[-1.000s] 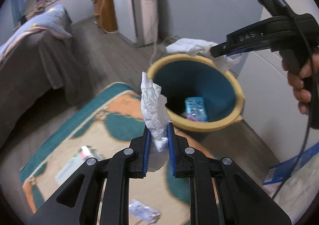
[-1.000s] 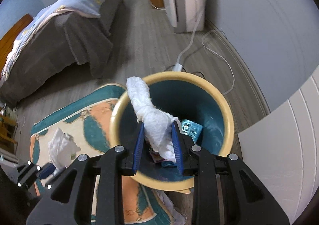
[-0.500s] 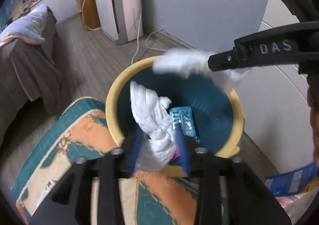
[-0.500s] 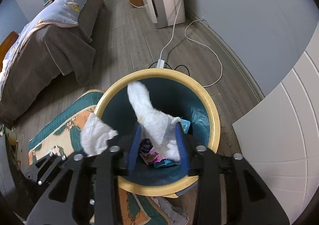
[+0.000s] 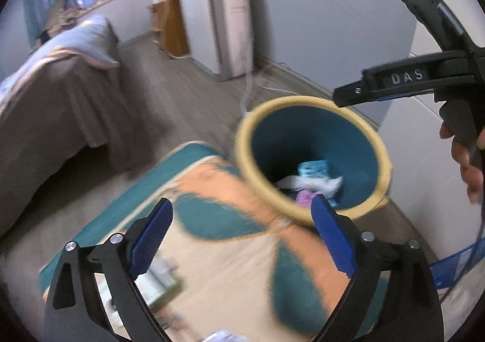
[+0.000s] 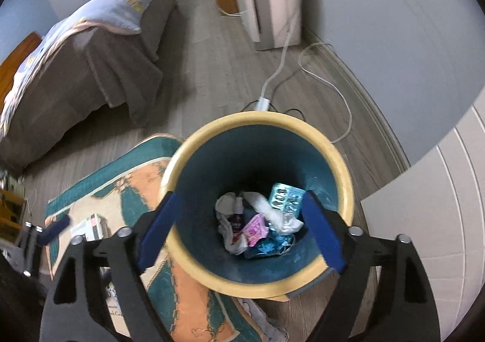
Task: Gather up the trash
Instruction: 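Open the right tool over the bin while the left tool releases its tissue, then move both open tools back over the stool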
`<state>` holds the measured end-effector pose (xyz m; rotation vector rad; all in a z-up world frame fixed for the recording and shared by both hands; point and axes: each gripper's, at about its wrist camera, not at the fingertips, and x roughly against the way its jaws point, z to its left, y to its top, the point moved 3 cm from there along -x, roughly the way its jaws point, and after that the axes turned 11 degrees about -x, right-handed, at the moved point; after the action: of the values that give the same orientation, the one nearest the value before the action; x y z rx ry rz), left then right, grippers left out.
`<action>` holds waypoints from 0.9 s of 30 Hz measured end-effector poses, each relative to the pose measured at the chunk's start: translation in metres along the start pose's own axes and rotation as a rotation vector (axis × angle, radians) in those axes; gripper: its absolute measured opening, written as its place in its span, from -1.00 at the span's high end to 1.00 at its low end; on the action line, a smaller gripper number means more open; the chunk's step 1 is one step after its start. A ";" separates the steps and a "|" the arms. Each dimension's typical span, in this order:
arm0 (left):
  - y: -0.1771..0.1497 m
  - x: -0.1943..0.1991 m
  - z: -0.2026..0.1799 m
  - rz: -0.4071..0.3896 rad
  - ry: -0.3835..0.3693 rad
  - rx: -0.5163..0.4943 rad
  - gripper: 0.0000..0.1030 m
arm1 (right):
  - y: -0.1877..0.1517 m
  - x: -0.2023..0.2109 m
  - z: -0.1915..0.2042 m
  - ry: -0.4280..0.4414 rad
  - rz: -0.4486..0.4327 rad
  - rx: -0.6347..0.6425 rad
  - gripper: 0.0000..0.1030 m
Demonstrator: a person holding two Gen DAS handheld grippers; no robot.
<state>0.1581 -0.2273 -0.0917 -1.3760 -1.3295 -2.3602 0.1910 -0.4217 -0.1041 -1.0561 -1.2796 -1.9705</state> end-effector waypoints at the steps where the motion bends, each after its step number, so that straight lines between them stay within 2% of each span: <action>1: -0.009 0.009 0.010 0.006 0.022 0.010 -0.81 | -0.003 0.002 0.011 0.009 -0.004 0.033 -0.74; 8: -0.050 0.062 0.058 0.043 0.125 0.069 -0.81 | -0.038 0.003 0.077 0.035 0.017 0.195 -0.84; 14: -0.082 0.104 0.077 -0.017 0.153 0.150 -0.86 | -0.087 -0.004 0.119 0.010 0.076 0.315 -0.88; 19: -0.113 0.109 0.103 -0.008 0.154 0.238 -0.86 | -0.129 -0.014 0.138 -0.033 0.127 0.368 -0.88; 22: -0.125 0.112 0.115 -0.005 0.174 0.248 -0.86 | -0.145 -0.019 0.143 -0.063 0.141 0.370 -0.88; 27: -0.148 0.103 0.133 0.050 0.187 0.275 -0.86 | -0.166 -0.029 0.154 -0.085 0.163 0.375 -0.88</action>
<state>0.1147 -0.0071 -0.0803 -1.0710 -1.4783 -2.1162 0.1241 -0.2137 -0.1726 -1.0257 -1.4854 -1.5042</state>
